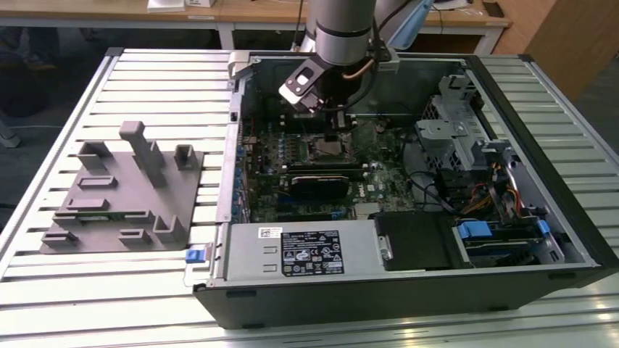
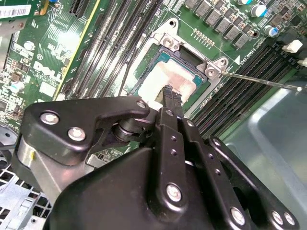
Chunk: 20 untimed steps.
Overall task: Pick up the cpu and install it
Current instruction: 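Close the cpu cover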
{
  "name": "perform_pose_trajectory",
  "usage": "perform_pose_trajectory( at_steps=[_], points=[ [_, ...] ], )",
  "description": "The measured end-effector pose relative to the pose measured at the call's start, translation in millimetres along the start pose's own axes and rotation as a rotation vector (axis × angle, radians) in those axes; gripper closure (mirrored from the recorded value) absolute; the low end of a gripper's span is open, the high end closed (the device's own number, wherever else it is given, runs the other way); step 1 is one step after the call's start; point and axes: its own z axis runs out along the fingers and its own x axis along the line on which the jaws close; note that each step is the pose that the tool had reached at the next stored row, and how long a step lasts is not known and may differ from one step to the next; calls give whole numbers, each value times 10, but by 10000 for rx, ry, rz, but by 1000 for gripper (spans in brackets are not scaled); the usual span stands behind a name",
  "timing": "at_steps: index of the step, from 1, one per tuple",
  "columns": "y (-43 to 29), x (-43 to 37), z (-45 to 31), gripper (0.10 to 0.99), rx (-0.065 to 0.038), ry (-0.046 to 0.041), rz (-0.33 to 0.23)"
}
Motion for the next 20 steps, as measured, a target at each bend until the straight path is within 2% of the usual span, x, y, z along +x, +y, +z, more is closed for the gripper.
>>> perform_pose_trajectory(
  at_steps=[5,11,20],
  points=[
    [1,0,-43,980,1,-1,0],
    [3,-1,-130,980,1,-1,0],
    [3,0,-155,980,0,-1,0]
  ],
)
